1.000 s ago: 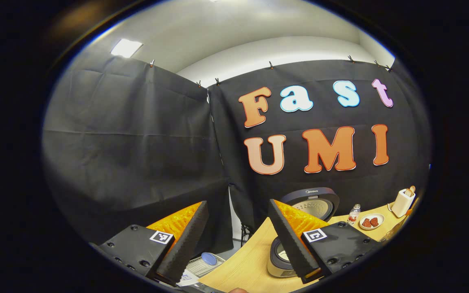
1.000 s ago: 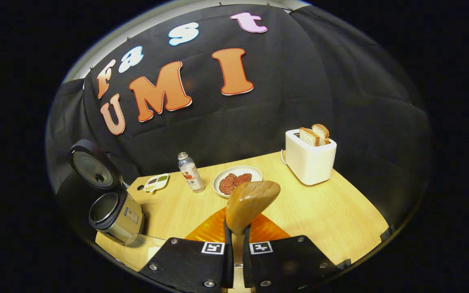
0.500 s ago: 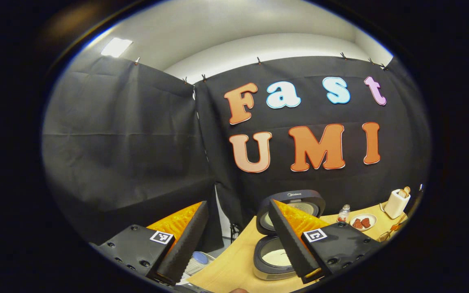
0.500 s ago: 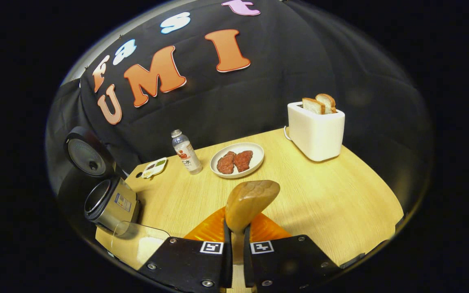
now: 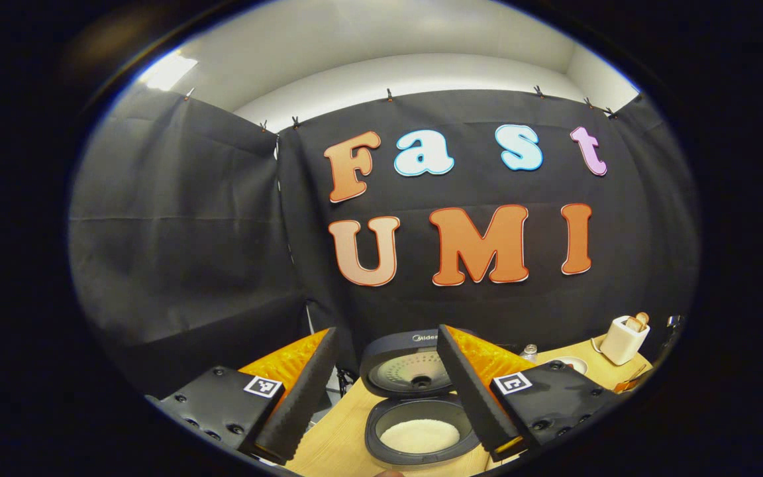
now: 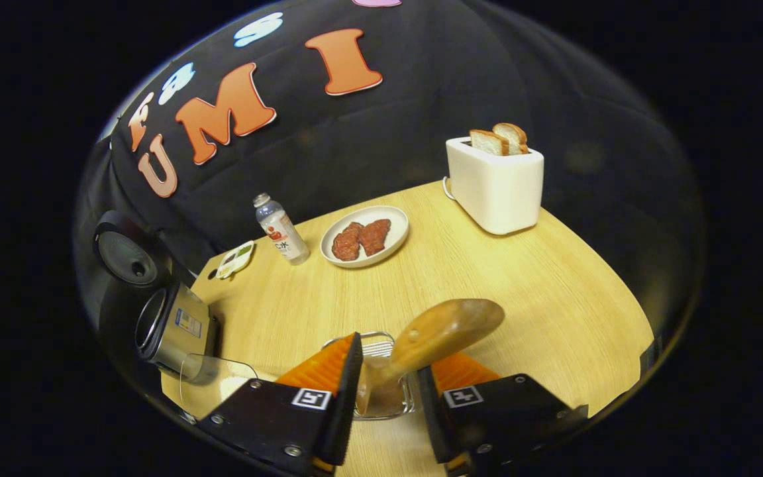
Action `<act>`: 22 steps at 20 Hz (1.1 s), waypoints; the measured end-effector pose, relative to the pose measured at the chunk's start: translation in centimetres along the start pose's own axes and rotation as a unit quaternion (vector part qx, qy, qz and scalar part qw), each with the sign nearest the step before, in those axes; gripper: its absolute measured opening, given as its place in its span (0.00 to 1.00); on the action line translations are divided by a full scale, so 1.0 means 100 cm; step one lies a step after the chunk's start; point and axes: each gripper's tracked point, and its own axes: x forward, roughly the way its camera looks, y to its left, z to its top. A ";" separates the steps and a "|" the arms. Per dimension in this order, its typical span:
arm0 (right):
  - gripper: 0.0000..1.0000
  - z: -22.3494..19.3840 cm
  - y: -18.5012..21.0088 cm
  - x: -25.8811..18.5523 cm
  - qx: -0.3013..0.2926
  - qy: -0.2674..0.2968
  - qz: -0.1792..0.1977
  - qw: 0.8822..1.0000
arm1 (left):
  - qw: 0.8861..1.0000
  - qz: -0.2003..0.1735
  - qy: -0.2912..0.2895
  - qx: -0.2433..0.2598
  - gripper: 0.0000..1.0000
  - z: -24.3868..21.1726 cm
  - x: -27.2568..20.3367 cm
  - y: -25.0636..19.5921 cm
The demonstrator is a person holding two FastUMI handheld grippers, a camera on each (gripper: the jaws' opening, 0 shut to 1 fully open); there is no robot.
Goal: Close the left gripper, press the button to open the rice cooker; take a wooden spoon from the chopstick holder with the right hand, scoop a spoonful of rice and pour it into the rice cooker, then put the wooden spoon back into the chopstick holder.
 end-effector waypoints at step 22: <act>0.88 0.086 0.005 -0.150 -0.032 -0.118 -0.026 0.992 | 0.935 -0.053 0.348 -0.039 0.99 -0.124 0.183 -0.055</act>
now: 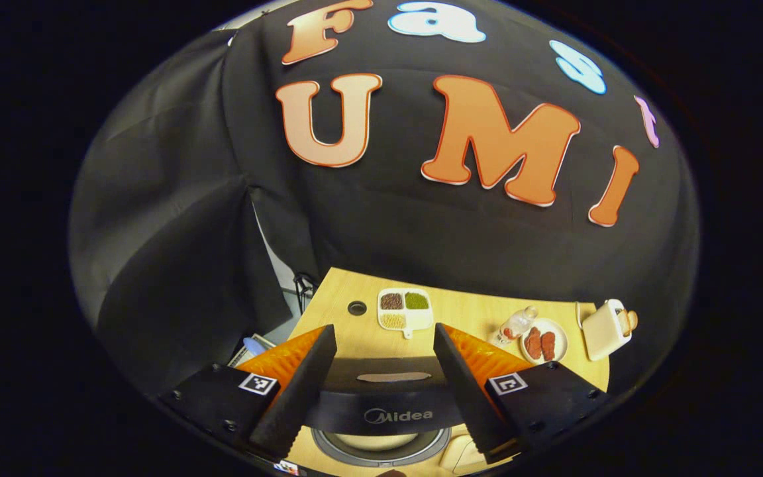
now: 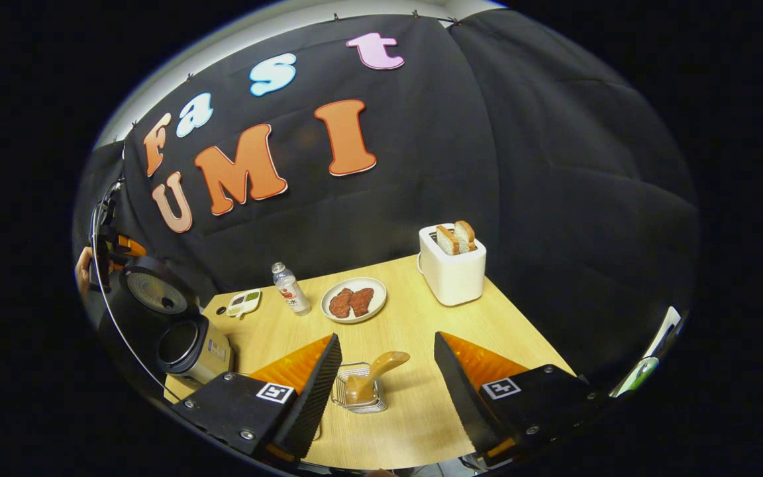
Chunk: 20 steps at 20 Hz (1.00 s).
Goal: Close the left gripper, press the button to open the rice cooker; take a wooden spoon from the chopstick holder with the right hand, scoop a spoonful of rice and pour it into the rice cooker, then put the wooden spoon back into the chopstick holder.
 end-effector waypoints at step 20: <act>0.89 -0.007 0.115 -0.020 -0.068 0.005 0.098 0.993 | 0.952 -0.024 0.294 0.077 0.98 -0.231 0.018 -0.022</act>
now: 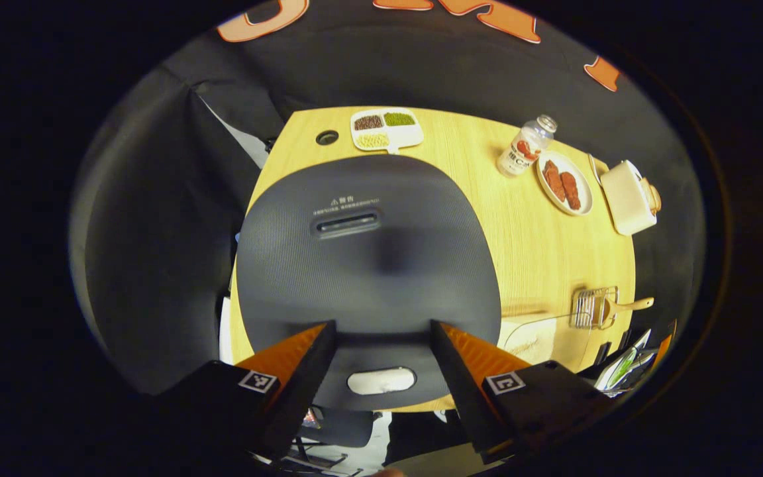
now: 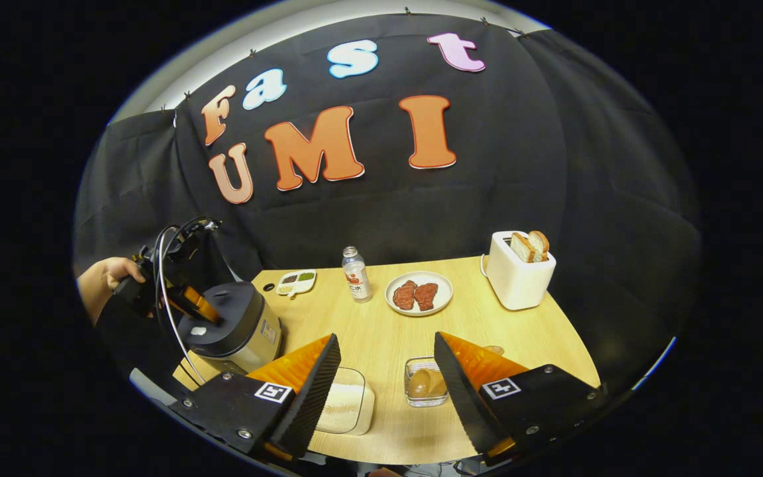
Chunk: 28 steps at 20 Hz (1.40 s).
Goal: Close the left gripper, press the button to open the rice cooker; take a wooden spoon from the chopstick holder with the right hand, scoop a spoonful of rice and pour it into the rice cooker, then put the wooden spoon back into the chopstick holder.
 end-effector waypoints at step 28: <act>0.90 0.182 0.093 -0.061 -0.118 -0.292 0.029 0.949 | 0.756 0.049 -0.645 0.096 0.99 0.045 -0.401 -0.021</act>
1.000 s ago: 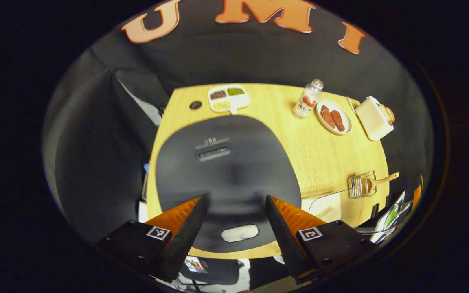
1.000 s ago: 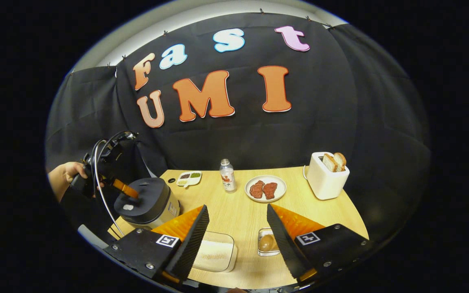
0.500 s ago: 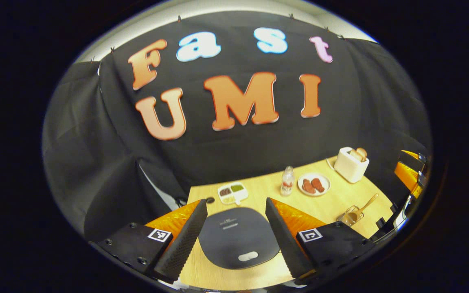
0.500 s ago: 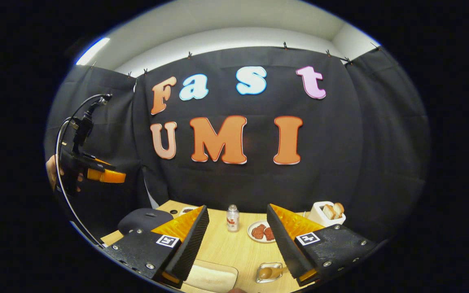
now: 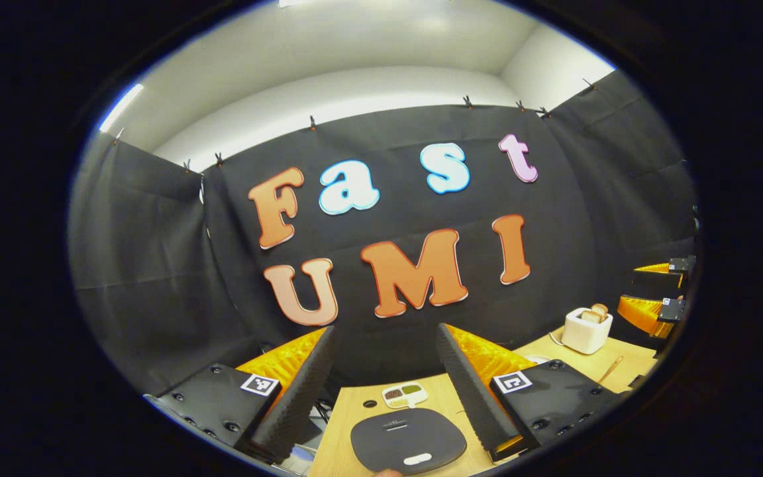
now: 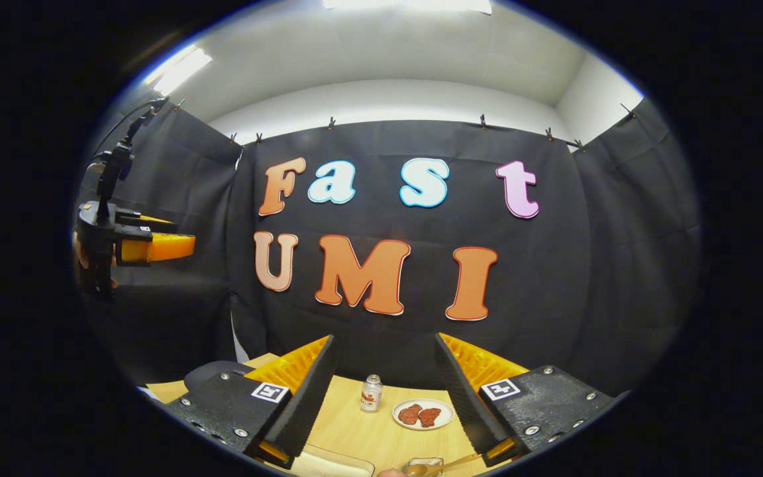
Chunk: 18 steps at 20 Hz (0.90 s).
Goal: Close the left gripper, press the button to open the rice cooker; take a wooden spoon from the chopstick holder with the right hand, scoop a spoonful of rice and pour it into the rice cooker, then put the wooden spoon back into the chopstick holder.
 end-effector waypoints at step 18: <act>0.92 -0.003 -0.019 0.001 0.002 -0.017 -0.011 1.000 | 0.998 -0.025 -0.037 -0.043 1.00 -0.022 -0.015 -0.114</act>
